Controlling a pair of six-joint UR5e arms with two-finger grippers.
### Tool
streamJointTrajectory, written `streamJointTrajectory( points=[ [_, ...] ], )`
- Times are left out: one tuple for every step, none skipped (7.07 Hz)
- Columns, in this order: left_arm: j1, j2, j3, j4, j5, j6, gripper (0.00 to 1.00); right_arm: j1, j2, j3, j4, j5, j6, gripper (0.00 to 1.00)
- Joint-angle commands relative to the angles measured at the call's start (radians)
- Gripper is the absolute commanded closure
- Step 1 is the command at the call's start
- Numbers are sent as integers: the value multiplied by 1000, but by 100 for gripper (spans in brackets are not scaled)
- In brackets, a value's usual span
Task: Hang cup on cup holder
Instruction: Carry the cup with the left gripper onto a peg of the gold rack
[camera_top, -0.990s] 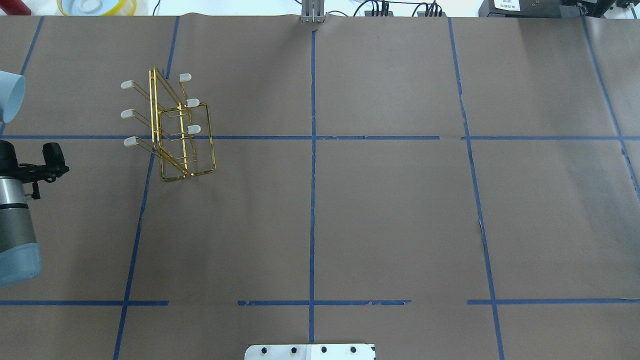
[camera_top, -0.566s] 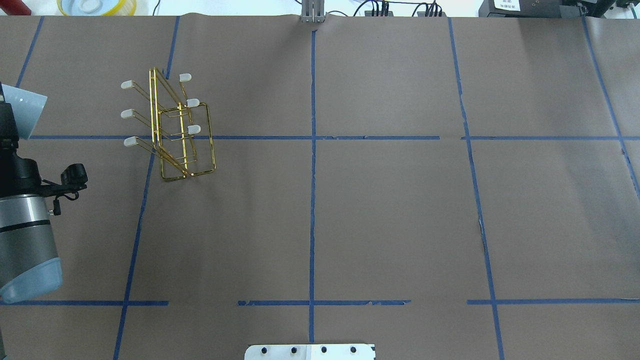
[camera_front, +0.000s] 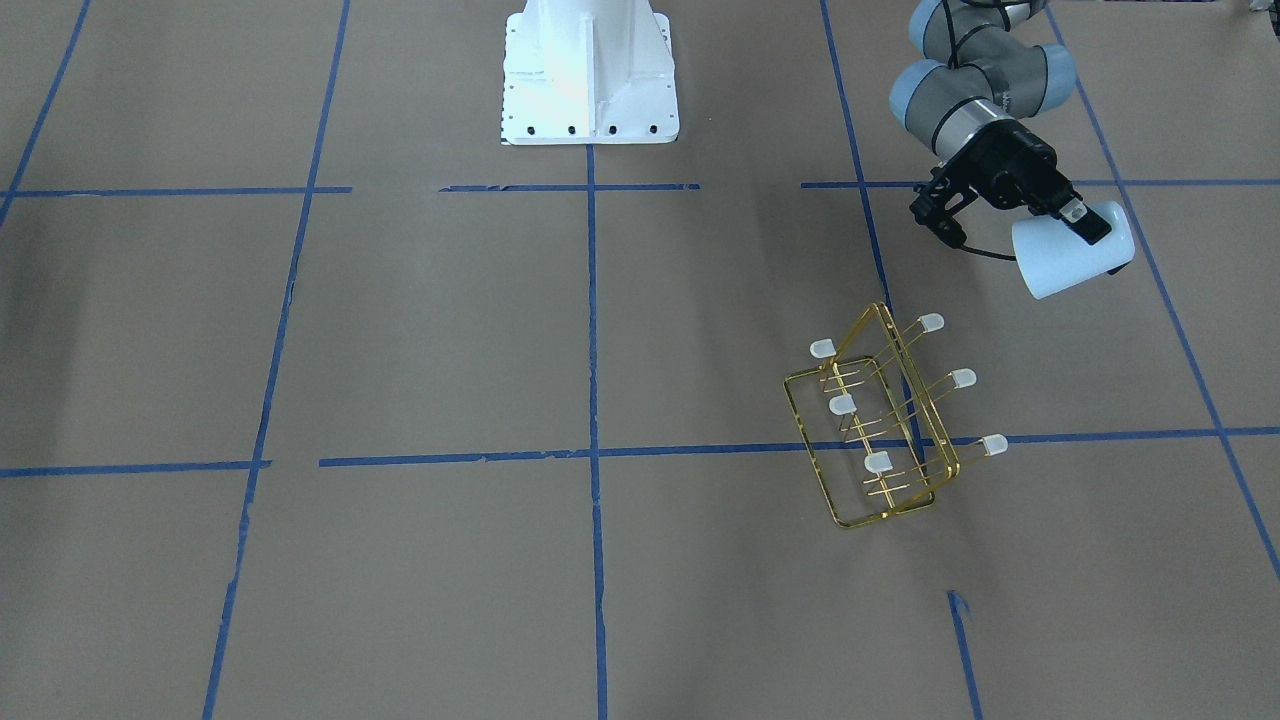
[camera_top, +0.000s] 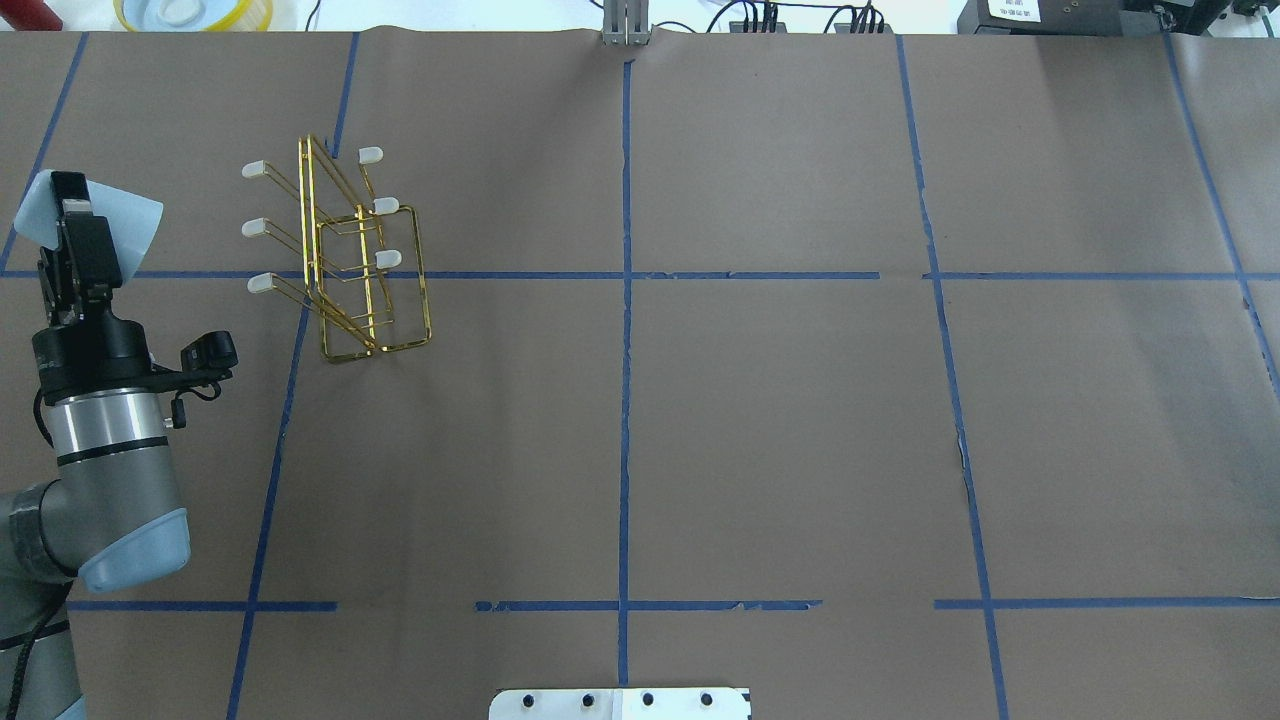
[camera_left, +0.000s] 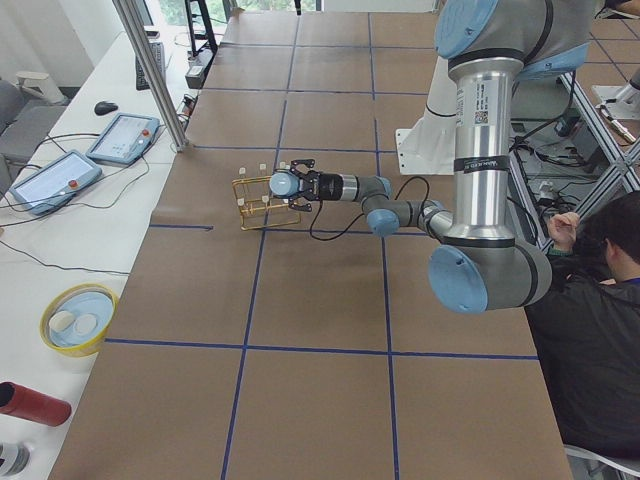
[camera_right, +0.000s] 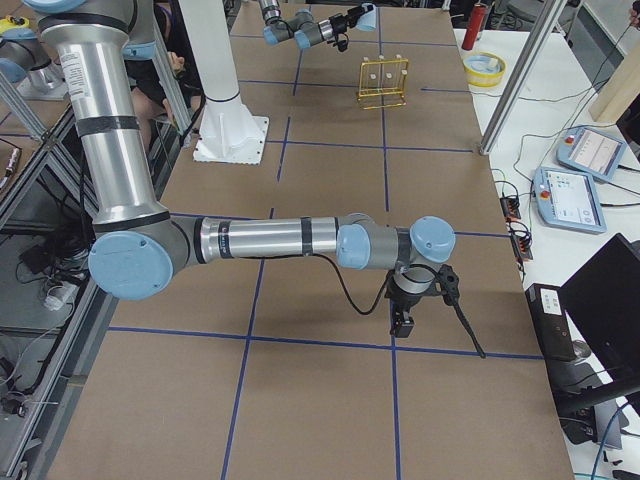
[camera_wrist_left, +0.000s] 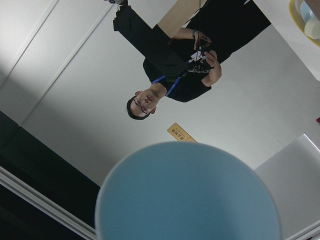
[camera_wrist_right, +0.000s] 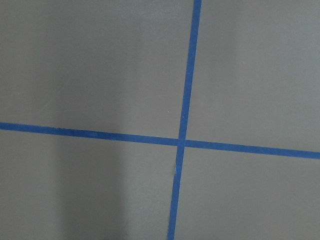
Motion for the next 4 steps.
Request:
streamJointTrajectory(
  points=[
    [28,-26,52,-1,-5,-6,100,0,0,0,0,0,0,0],
    [27,-47,84,-1,-4,-7,100,0,0,1,0,0,0,0],
    [27,-70,108,4,-4,-7,100,0,0,0,0,0,0,0],
    [25,-91,139,5,-2,-9,100,0,0,0,0,0,0,0]
  ],
)
